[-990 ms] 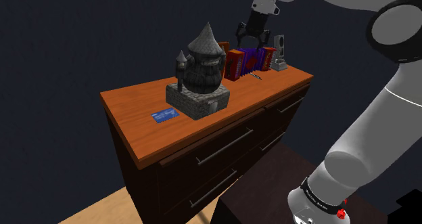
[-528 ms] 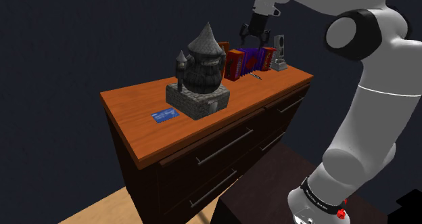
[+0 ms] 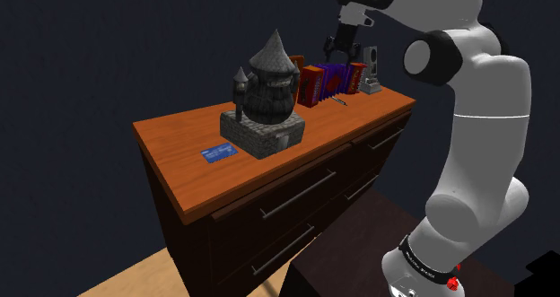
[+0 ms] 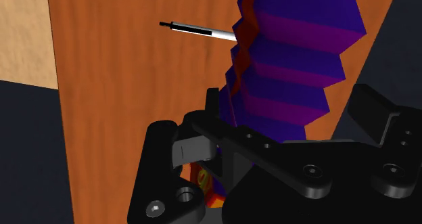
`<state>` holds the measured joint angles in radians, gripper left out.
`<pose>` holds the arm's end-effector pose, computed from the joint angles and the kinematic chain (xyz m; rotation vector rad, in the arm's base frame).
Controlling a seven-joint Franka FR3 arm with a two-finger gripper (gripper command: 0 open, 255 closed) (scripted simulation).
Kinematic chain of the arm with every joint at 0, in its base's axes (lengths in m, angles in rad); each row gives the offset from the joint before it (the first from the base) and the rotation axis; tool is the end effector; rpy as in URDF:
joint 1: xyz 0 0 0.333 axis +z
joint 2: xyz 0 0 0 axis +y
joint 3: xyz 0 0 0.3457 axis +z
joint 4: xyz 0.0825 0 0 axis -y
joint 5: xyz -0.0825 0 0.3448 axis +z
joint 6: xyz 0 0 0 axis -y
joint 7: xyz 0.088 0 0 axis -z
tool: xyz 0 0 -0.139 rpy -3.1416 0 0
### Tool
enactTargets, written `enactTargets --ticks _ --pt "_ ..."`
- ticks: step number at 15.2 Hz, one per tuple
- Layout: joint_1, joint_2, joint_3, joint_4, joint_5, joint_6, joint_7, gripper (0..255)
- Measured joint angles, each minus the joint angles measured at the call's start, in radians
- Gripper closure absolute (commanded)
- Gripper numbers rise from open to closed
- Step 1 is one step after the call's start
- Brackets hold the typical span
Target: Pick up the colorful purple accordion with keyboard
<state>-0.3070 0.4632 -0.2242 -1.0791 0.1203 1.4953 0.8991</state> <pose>0.5871 -0.2811 0.5594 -2.3900 2.0179 0.0633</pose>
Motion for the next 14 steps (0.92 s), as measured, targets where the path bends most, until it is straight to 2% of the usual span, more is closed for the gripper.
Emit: enactTargets --ticks 5,6,14 --pt "0.008 -0.025 -0.001 -0.105 -0.005 0.079 -0.002 0" --pt "0.009 -0.026 -0.001 -0.111 -0.005 0.084 -0.003 255" --pt "0.009 -0.031 -0.002 -0.119 -0.006 0.090 -0.003 255"
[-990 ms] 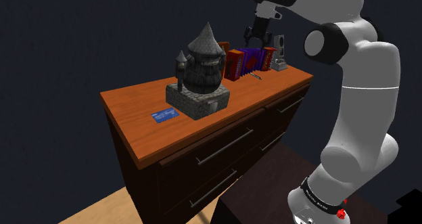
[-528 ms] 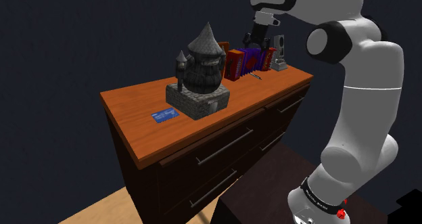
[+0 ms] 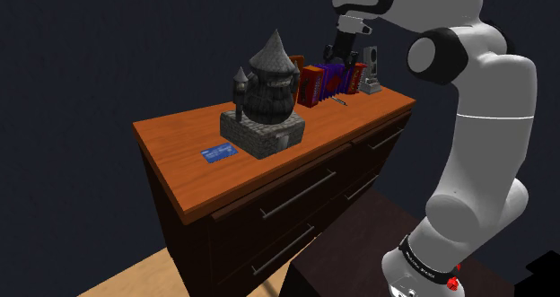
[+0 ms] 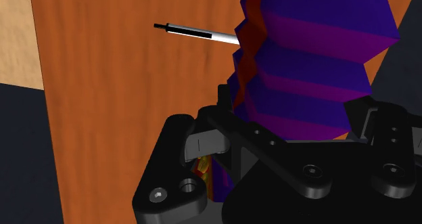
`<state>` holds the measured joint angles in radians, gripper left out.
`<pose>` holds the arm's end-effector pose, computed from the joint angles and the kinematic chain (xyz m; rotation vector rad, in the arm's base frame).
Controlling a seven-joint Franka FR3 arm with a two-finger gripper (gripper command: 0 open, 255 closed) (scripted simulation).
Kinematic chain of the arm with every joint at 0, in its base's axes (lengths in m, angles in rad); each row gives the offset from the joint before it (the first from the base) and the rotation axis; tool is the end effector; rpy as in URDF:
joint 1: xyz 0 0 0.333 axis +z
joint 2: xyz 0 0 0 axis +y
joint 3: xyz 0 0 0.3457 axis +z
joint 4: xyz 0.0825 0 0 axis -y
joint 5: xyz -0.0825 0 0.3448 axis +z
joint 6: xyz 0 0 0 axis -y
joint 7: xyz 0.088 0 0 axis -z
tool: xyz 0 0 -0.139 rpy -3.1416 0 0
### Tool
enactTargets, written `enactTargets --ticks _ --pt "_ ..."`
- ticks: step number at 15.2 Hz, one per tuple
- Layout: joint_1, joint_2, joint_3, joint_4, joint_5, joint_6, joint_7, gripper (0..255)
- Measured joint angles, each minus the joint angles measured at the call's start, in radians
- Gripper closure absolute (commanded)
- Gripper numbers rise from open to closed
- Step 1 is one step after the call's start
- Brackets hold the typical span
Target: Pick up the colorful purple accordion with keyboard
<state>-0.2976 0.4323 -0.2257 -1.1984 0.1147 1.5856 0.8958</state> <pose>0.5851 -0.2821 0.5360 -2.3877 2.0200 0.0602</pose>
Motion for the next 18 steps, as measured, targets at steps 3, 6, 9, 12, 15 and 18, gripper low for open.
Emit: enactTargets --ticks 3,6,9,12,15,18 --pt "-0.001 0.006 0.000 0.013 0.000 -0.010 0.001 255" --pt "-0.006 0.019 0.000 0.064 0.003 -0.052 0.002 255" --pt "-0.013 0.040 0.001 0.137 0.007 -0.104 0.004 255" --pt "-0.022 0.062 0.002 0.214 0.011 -0.159 0.005 255" --pt "-0.036 0.099 0.003 0.317 0.019 -0.224 0.006 255" --pt "-0.053 0.155 0.007 0.446 0.030 -0.297 0.011 255"
